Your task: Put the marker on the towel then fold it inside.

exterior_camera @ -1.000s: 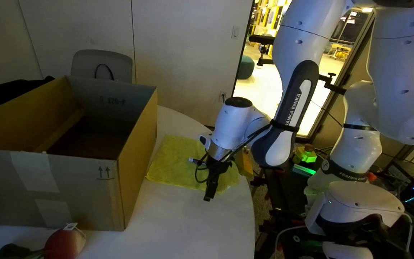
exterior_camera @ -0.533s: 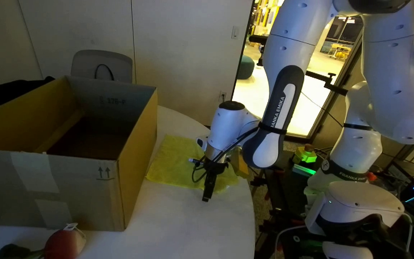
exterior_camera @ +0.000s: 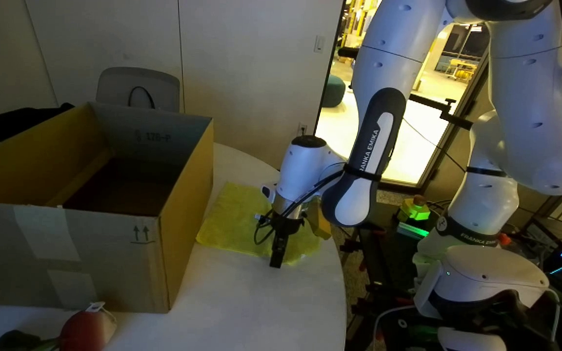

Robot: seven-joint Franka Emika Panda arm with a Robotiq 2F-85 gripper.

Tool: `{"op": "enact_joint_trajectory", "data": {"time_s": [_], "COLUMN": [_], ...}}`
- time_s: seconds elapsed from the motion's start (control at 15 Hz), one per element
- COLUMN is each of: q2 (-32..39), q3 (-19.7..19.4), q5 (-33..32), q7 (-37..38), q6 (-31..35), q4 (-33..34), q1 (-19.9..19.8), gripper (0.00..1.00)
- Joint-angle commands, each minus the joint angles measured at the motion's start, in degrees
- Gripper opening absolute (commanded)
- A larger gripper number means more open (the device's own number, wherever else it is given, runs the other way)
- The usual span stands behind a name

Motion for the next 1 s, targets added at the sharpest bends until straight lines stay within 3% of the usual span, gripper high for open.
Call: {"op": "enact_joint_trajectory", "data": {"time_s": [0.0,0.33,0.6,0.8,0.93], "q2": [0.5,-2.35,-8.8,-14.62,-16.57], "q3": [0.61,-0.24,-4.56,-13.16,-17.93], "q5": [1.38,1.16,0.79,1.38,3.13], "q7": [-2.74,-3.16,-2.07,-0.88,-1.86], "q6": [-1.32,-1.07,2.25,8.89,11.79], "q4": [0.84,-1.22,-6.06,-11.18,-13.12], "q1": [-0.78,-0.13,2.54,6.41,6.48], "gripper": [0.34,0.01,0.0,0.01,0.01]}}
